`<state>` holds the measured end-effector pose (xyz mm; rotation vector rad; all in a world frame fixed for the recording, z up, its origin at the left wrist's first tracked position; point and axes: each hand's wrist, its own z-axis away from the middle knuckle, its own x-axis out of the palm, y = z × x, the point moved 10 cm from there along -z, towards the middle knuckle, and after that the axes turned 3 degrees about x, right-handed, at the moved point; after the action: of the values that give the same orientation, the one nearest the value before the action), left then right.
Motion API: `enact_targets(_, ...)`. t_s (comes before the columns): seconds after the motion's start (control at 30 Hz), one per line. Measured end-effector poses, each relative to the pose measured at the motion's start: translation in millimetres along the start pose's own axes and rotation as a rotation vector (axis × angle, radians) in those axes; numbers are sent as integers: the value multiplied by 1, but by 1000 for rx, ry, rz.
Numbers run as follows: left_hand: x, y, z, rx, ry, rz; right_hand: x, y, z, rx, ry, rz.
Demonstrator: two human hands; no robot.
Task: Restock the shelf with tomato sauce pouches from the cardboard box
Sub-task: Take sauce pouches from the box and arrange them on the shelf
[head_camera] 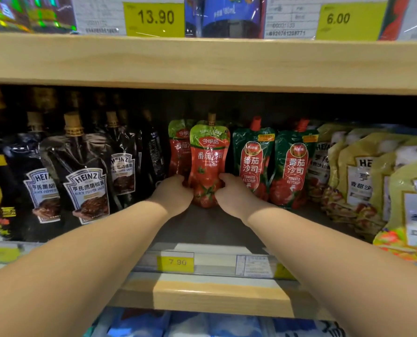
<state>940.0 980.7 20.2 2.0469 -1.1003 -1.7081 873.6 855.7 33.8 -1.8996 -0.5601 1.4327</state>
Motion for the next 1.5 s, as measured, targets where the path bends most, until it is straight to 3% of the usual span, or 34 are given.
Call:
enact_targets(0.2,-65,-1,28,-24,259,13,1,-40,28,-115,121,-35)
enact_targets(0.4,-136,-10,121,106,388,33,38,-109,112,-416,150,-40)
enact_targets(0.57,-156,-97,217,-54,389,12,125,-140,180,-455,-2,-180)
enact_targets(0.73,-145,-233,335,-413,410,108,245,-132,243,-325,-296,-306)
enact_targets(0.9,-135,-349,445,-757,275,11,363,-86,303,-66,-618,-204)
enact_targets(1.03,-142,-401,498,-916,96,-141,444,-44,341,313,-814,-213)
enact_targets(1.23,-121,-429,506,-977,-297,-348,526,-12,408,761,-986,-438)
enact_targets(1.33,-120,-440,506,-1008,-361,-406,560,-5,423,765,-1019,-374)
enact_targets(1.5,-109,-449,516,-1034,-520,-554,596,-5,406,549,-896,-146)
